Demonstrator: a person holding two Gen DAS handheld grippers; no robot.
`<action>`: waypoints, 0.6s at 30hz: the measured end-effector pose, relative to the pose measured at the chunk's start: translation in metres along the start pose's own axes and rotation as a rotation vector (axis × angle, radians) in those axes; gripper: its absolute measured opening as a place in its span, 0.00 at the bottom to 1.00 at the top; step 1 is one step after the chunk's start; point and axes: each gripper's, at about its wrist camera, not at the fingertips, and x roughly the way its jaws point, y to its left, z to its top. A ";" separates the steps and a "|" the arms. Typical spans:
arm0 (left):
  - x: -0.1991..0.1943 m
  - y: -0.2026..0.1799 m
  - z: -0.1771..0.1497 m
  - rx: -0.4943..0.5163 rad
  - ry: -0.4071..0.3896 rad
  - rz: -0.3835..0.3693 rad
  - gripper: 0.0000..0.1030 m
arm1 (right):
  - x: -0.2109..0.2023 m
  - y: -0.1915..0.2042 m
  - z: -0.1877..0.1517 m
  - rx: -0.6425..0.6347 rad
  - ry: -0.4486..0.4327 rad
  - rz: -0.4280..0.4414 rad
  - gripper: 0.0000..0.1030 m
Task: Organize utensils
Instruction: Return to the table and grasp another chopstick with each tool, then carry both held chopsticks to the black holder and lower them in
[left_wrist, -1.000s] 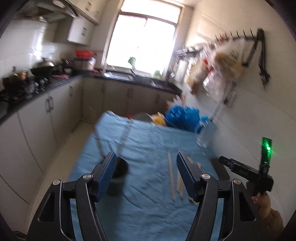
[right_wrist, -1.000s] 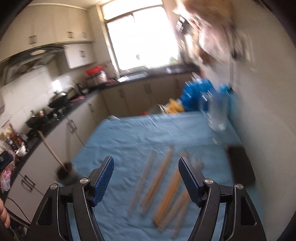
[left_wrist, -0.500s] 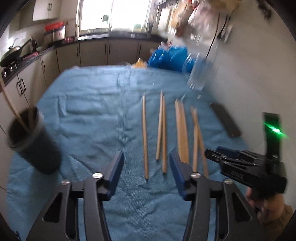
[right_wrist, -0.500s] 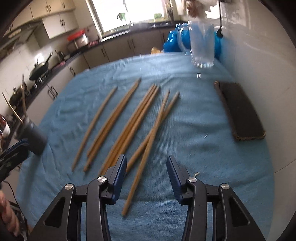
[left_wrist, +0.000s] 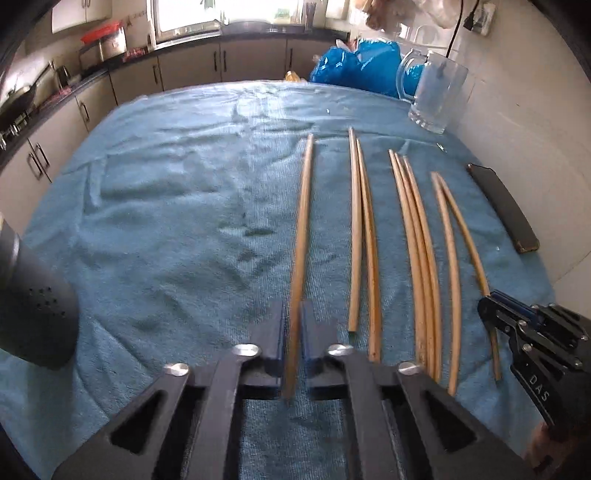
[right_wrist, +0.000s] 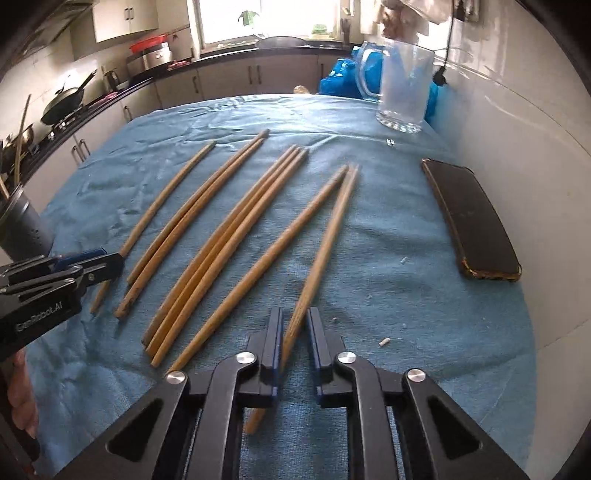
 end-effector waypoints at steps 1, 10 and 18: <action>-0.001 0.004 0.000 -0.019 0.011 -0.019 0.06 | 0.000 0.000 0.001 0.012 0.004 0.005 0.10; -0.036 0.023 -0.049 -0.060 0.096 -0.087 0.06 | -0.020 -0.008 -0.023 0.083 0.061 0.032 0.07; -0.080 0.022 -0.084 -0.008 0.185 -0.143 0.06 | -0.056 -0.008 -0.066 0.066 0.149 0.066 0.28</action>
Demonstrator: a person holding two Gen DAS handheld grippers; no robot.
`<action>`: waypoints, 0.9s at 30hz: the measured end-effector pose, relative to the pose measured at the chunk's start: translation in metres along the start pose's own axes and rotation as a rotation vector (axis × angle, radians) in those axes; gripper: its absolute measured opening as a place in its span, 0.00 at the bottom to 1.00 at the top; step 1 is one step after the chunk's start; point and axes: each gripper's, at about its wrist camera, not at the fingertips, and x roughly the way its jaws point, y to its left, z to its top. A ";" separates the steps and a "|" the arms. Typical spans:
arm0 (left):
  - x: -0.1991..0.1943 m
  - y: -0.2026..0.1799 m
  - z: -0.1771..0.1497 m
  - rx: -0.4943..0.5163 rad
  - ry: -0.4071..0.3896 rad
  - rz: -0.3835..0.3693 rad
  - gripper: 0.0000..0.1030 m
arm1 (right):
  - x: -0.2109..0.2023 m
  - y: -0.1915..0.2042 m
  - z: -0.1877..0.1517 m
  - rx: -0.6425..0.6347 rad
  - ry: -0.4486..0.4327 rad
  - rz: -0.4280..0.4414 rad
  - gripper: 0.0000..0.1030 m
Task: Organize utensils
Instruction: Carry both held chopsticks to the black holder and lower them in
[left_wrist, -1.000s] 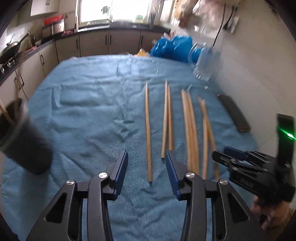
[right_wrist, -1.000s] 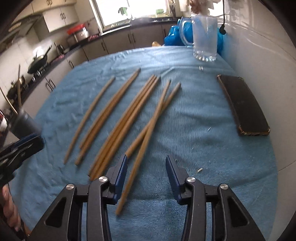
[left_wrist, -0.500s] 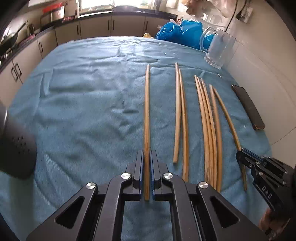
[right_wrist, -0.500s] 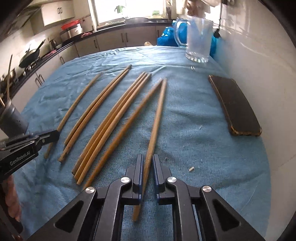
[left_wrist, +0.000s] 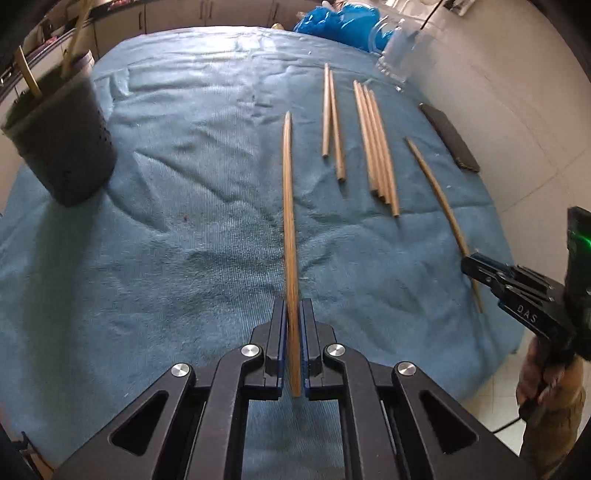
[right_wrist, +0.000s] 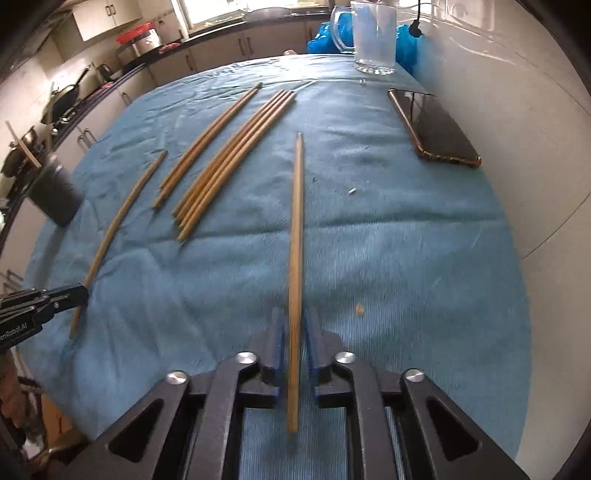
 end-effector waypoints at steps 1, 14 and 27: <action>-0.006 -0.002 0.002 0.009 -0.016 0.002 0.06 | -0.004 -0.001 0.001 -0.003 -0.005 0.006 0.37; 0.048 -0.004 0.096 -0.030 -0.093 0.091 0.17 | 0.031 -0.007 0.085 -0.041 -0.035 -0.043 0.38; 0.079 0.001 0.135 -0.031 -0.073 0.109 0.17 | 0.070 -0.006 0.135 -0.084 0.020 -0.100 0.26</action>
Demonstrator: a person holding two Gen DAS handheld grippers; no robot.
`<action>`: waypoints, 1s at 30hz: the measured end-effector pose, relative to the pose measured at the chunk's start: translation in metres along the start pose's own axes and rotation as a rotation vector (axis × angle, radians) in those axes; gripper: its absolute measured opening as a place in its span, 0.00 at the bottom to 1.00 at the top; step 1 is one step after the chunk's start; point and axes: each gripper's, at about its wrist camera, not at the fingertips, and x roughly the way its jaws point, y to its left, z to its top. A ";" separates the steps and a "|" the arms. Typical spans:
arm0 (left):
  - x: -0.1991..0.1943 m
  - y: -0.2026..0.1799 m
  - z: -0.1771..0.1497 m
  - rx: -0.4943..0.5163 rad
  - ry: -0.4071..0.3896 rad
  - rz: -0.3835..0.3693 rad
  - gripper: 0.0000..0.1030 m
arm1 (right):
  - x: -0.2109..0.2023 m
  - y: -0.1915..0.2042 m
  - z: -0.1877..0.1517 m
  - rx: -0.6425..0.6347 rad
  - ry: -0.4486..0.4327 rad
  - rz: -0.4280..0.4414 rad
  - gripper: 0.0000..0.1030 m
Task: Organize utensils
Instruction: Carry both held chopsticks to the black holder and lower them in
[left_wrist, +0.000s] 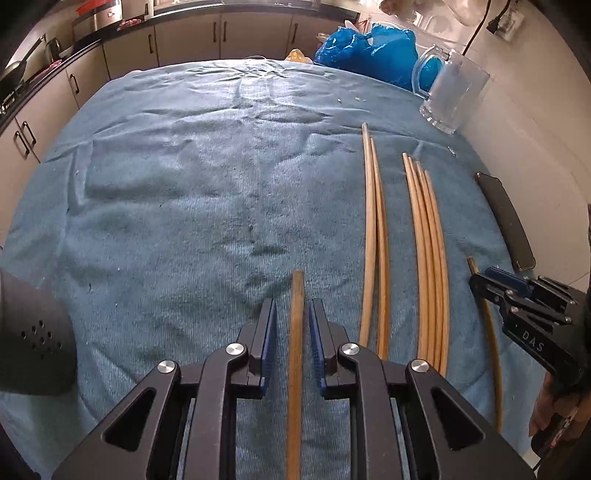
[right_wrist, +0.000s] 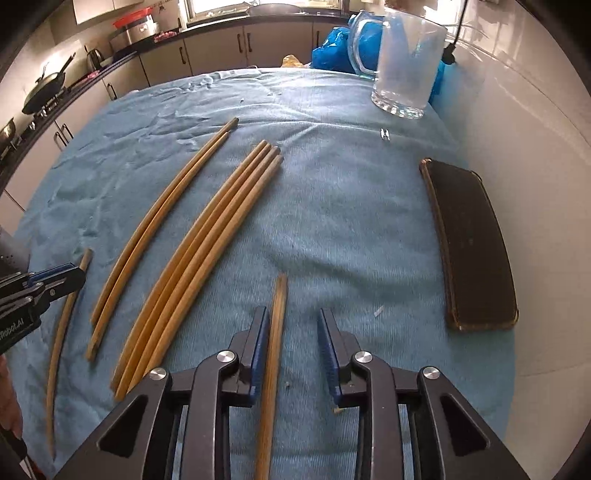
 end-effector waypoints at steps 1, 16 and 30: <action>-0.002 0.001 -0.001 0.001 0.001 0.001 0.17 | 0.002 0.002 0.003 0.001 0.005 0.000 0.21; -0.101 0.009 -0.044 0.009 -0.241 -0.088 0.06 | -0.090 0.016 -0.030 0.039 -0.343 0.144 0.07; -0.215 0.023 -0.102 -0.014 -0.516 -0.183 0.06 | -0.182 0.063 -0.065 0.027 -0.583 0.254 0.07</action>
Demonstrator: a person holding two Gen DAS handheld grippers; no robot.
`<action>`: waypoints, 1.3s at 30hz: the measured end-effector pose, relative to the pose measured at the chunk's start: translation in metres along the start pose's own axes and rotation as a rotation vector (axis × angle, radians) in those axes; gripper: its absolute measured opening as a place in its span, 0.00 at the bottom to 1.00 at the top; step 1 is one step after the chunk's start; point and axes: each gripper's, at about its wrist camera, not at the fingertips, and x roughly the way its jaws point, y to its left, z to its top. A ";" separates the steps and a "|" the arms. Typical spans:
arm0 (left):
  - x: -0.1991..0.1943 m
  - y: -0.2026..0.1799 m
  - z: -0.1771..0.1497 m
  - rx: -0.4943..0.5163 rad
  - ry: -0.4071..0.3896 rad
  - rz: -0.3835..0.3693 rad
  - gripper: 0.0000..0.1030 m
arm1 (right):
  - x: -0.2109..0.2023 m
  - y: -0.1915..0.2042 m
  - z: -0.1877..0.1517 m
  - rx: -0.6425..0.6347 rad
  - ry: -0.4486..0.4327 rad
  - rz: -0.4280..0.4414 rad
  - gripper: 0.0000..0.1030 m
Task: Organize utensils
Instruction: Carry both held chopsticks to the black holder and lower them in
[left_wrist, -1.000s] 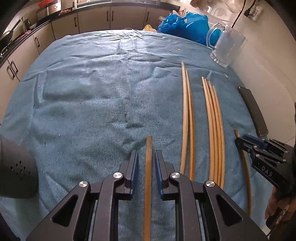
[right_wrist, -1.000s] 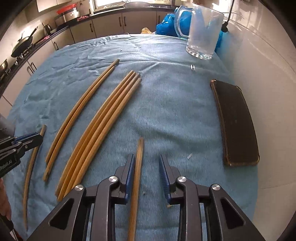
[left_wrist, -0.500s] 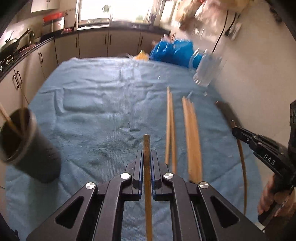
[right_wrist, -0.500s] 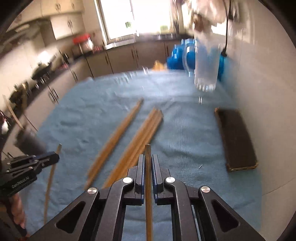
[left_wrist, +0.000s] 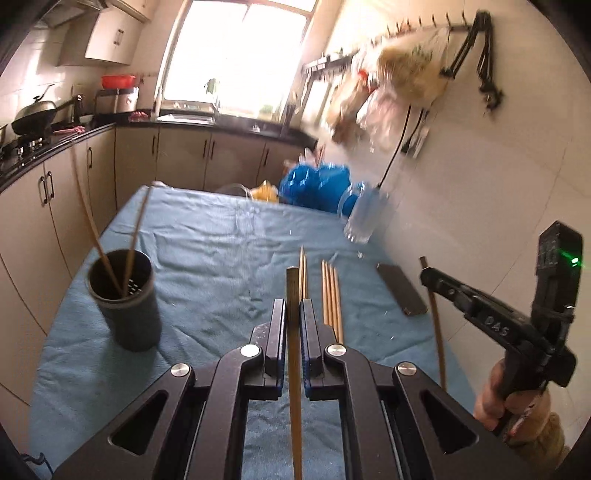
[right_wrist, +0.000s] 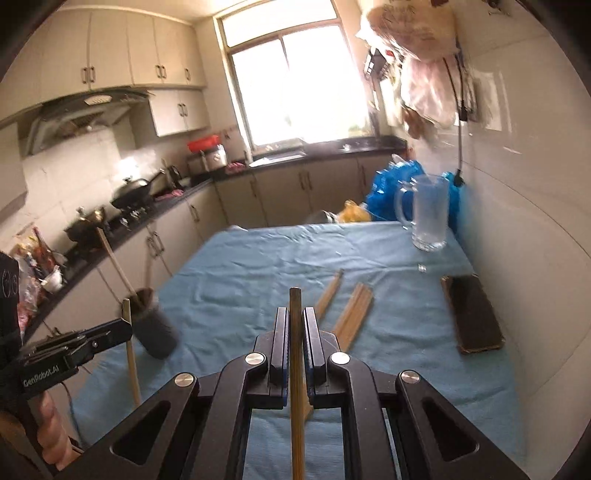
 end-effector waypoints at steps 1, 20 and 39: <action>-0.008 0.004 0.002 -0.013 -0.015 -0.008 0.06 | -0.003 0.005 0.001 -0.003 -0.011 0.006 0.07; -0.137 0.091 0.094 -0.096 -0.357 0.116 0.06 | 0.038 0.129 0.081 0.045 -0.216 0.223 0.07; -0.057 0.174 0.150 -0.150 -0.358 0.209 0.06 | 0.165 0.201 0.120 0.161 -0.336 0.352 0.07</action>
